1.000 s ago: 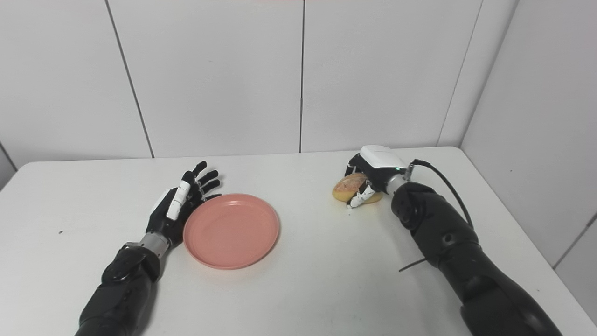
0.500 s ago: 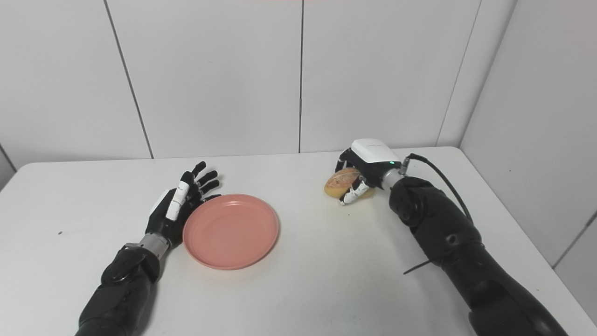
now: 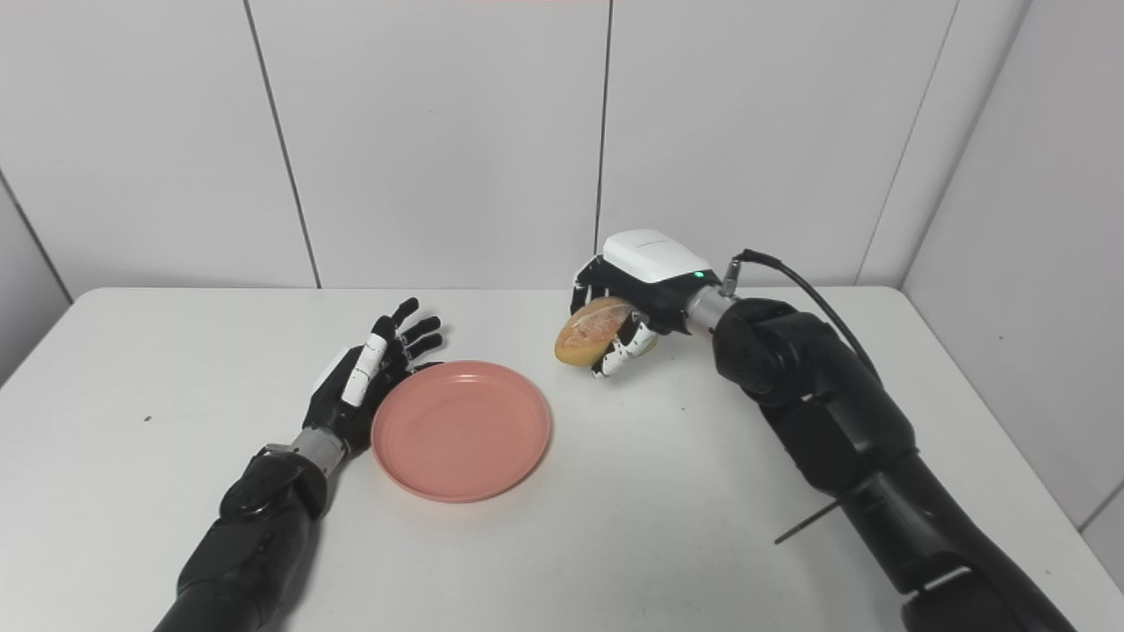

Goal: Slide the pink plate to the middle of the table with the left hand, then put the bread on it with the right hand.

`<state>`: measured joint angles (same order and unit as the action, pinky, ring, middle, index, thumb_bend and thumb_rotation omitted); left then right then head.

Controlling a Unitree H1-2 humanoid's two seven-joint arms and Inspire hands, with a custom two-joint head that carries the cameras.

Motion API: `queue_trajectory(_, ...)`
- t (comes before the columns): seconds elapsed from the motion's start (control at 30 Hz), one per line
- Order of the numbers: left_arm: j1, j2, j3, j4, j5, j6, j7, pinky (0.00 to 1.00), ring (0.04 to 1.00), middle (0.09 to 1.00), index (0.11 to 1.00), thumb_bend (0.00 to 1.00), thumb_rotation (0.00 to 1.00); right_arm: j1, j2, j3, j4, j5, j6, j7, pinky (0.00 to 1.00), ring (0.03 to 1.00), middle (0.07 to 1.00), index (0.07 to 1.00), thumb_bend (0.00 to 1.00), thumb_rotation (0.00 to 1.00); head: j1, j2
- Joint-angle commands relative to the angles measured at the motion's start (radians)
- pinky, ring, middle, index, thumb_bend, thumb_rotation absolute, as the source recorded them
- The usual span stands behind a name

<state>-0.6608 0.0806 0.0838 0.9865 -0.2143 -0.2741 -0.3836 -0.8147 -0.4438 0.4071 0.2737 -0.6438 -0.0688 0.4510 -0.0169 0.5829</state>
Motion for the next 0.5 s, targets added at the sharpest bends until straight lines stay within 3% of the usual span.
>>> queue_trajectory(0.0,0.086,-0.044,-0.008,0.068,0.009,0.032,0.018,0.74,0.900,0.902,0.958,0.92,0.82,-0.062,0.007,-0.006,-0.045,0.000,0.023,0.018,0.36,0.418,0.470,0.497,0.53,0.00,0.011,0.000)
queue_trajectory(0.17,0.085,-0.052,-0.012,0.065,0.013,0.032,0.034,0.74,0.886,0.889,0.941,0.92,0.83,-0.051,0.059,0.006,-0.069,0.003,0.029,0.052,0.32,0.385,0.442,0.517,0.53,0.00,0.049,-0.002)
queue_trajectory(0.23,0.084,-0.053,-0.014,0.064,0.016,0.032,0.039,0.74,0.888,0.889,0.942,0.94,0.82,-0.050,0.076,0.014,-0.075,0.004,0.026,0.066,0.37,0.458,0.498,0.476,0.53,0.00,0.065,-0.003)
queue_trajectory(0.3,0.084,-0.055,-0.016,0.066,0.020,0.029,0.047,0.74,0.887,0.884,0.943,0.94,0.83,-0.047,0.093,0.020,-0.080,0.007,0.022,0.072,0.30,0.383,0.450,0.497,0.53,0.00,0.083,-0.005)
queue_trajectory(0.47,0.084,-0.057,-0.014,0.067,0.026,0.022,0.055,0.73,0.885,0.883,0.940,0.94,0.82,-0.053,0.126,0.045,-0.078,0.005,-0.015,0.077,0.27,0.343,0.422,0.511,0.52,0.00,0.101,-0.009)
